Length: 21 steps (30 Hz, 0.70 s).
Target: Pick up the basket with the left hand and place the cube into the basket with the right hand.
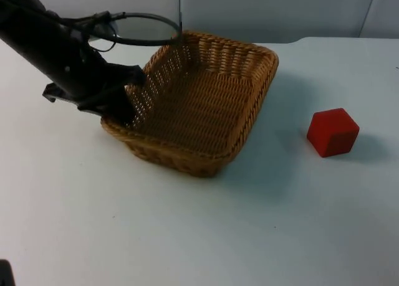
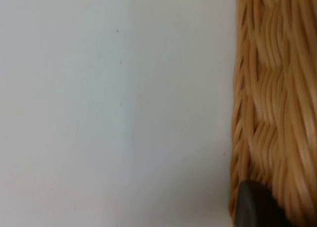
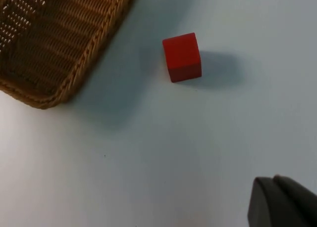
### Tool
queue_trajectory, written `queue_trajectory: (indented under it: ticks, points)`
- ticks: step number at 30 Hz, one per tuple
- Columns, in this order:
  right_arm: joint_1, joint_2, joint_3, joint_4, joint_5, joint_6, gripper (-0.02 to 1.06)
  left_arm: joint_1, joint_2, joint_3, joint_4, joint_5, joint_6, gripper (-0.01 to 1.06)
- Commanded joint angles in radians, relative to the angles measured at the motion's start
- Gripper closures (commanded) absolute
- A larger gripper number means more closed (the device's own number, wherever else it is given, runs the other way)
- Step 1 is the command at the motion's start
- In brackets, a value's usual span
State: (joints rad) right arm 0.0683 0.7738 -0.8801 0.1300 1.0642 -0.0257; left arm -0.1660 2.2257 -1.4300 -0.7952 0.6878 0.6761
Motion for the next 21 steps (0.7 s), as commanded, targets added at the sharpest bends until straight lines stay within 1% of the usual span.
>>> queue_trajectory:
  ticks: [1,4,6,7,9,12,13,15,18,21]
  points:
    - [0.001,0.0,-0.007,0.006,0.003,0.002,1.05,-0.002,-0.013,-0.027,-0.029,-0.012,-0.007,1.05]
    - [0.001,0.0,-0.007,0.006,0.035,0.005,1.05,0.011,-0.038,-0.076,-0.041,0.081,-0.063,1.05]
    - [0.001,0.0,-0.007,0.006,0.054,0.005,1.05,0.025,-0.052,-0.098,-0.06,0.151,-0.075,1.05]
    - [0.001,0.0,-0.007,0.006,0.054,0.005,1.05,0.025,-0.052,-0.098,-0.06,0.151,-0.075,1.05]
    - [0.001,0.0,-0.007,0.006,0.063,0.014,1.05,0.046,-0.074,-0.102,-0.062,0.193,-0.083,1.05]
    - [0.001,0.0,-0.007,0.006,0.061,0.017,1.05,0.082,-0.091,-0.102,-0.062,0.285,-0.086,1.05]
    - [0.001,0.0,-0.007,0.006,0.061,0.017,1.05,0.082,-0.091,-0.102,-0.062,0.285,-0.086,1.05]
    - [0.001,0.0,-0.007,0.006,0.061,0.019,1.05,0.102,-0.091,-0.102,-0.062,0.351,-0.095,1.05]
    - [0.001,0.0,-0.007,0.006,0.052,0.019,1.05,0.117,-0.091,-0.083,-0.062,0.365,-0.097,1.05]
    - [0.001,0.0,-0.007,0.006,-0.002,0.019,1.05,0.133,-0.091,-0.02,-0.081,0.331,-0.096,1.05]
